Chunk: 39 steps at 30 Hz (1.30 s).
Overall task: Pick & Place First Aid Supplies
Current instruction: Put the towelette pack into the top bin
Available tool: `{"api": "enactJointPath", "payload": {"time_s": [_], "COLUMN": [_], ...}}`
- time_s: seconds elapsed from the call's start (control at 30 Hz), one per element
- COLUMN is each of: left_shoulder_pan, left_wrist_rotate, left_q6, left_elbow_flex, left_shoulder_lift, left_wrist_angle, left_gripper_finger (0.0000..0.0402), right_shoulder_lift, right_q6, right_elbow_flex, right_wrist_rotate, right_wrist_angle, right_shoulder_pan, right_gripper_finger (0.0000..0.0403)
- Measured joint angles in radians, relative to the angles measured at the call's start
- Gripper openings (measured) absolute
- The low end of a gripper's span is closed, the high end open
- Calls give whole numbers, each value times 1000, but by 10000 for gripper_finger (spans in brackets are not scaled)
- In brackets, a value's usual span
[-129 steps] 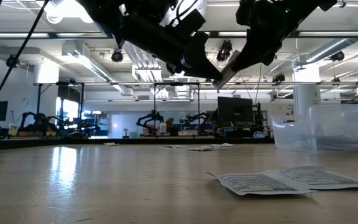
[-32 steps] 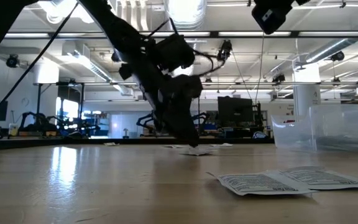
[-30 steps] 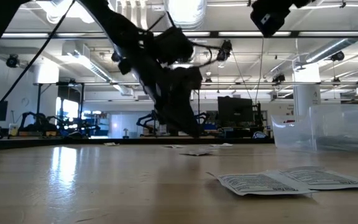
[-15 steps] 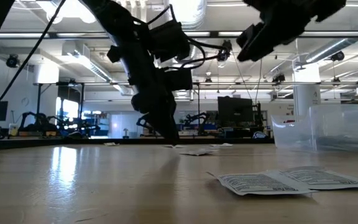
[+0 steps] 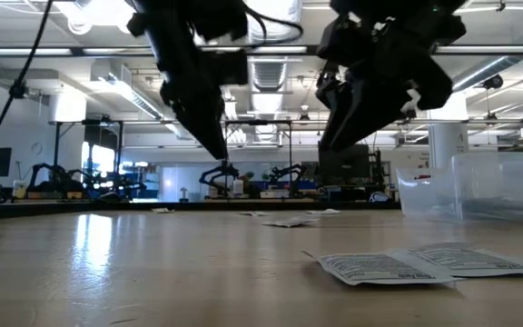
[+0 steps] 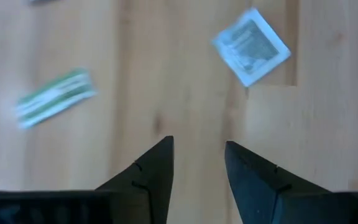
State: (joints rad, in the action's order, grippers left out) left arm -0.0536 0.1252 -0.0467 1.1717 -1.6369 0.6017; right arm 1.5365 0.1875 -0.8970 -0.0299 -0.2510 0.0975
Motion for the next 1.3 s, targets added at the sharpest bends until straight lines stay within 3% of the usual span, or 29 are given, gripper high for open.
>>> {"api": "enactJointPath", "payload": {"time_s": [0.43,0.57,0.87,1.13,1.3], "left_shoulder_pan": [-1,-1,-1,-1,-1], "left_wrist_rotate": [154,158,158,159,159], "left_q6": [99,100,100,103,103], "left_elbow_flex": [-17,-17,-17,-34,-48], "left_shoulder_lift": [303,354,382,378,376], "left_wrist_angle": [170,169,175,186,185], "left_gripper_finger": [151,151,151,151,151], "right_shoulder_lift": [223,279,403,506,545], "right_q6": [95,134,182,111,77], "right_elbow_flex": [-159,-191,-261,-311,-335], "right_wrist_rotate": [13,83,85,133,143], "right_wrist_angle": [-50,-63,-66,-124,-146], "right_shoulder_pan": [-46,-55,-75,-121,-137], "right_gripper_finger": [134,134,134,134,107]}}
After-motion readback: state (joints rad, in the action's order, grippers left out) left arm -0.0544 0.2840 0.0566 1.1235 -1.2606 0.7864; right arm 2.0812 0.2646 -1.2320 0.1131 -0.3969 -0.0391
